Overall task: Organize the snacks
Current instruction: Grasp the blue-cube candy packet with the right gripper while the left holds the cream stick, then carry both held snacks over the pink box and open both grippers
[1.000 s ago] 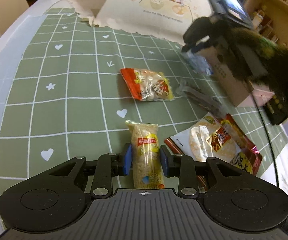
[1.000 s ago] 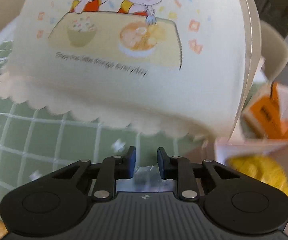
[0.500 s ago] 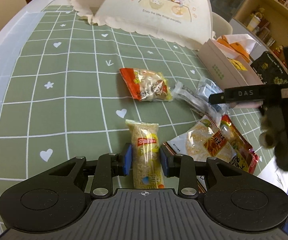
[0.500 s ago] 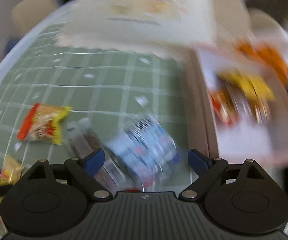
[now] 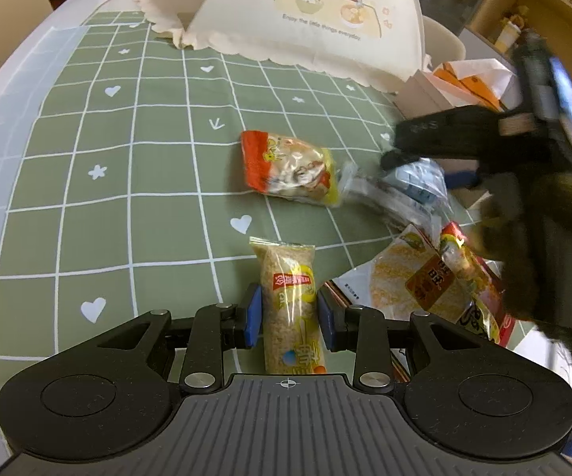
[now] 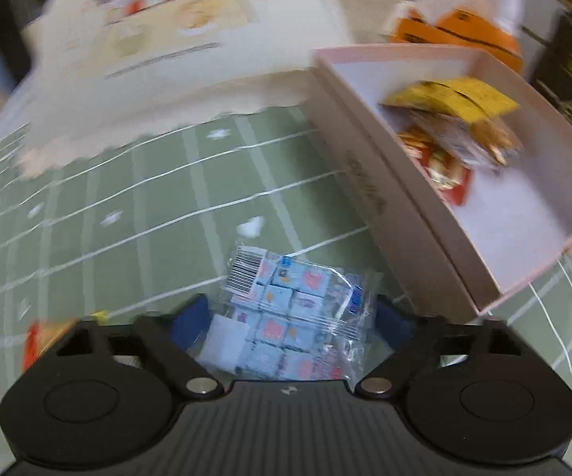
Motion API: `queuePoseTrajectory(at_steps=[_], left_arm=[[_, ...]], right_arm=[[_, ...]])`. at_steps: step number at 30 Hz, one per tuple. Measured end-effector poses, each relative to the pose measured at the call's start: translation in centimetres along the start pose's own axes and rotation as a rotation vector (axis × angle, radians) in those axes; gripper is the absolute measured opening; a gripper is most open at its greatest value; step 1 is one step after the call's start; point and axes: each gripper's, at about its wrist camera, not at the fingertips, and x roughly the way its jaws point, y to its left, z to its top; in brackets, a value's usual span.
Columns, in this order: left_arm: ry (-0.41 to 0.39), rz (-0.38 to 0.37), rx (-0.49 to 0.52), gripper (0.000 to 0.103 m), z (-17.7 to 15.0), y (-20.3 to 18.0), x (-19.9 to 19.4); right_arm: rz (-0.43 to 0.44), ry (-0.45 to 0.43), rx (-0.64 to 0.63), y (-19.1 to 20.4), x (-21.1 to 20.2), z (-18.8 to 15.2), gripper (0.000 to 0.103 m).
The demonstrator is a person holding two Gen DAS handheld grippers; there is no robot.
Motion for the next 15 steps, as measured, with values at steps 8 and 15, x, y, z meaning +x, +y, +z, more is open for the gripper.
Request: queuePoseTrajectory(at_steps=[8,15], left_arm=[[-0.026,-0.047,0.088,0.033,0.4,-2.7,-3.3],[-0.077,-0.295,0.282,0.032,4.1,-10.8,-7.5]], right_arm=[[0.122,-0.084,-0.172,-2.8,-8.9,-2.5,0.063],[0.001,-0.192,-0.160,-9.7,-15.0,-4.0,0.064]])
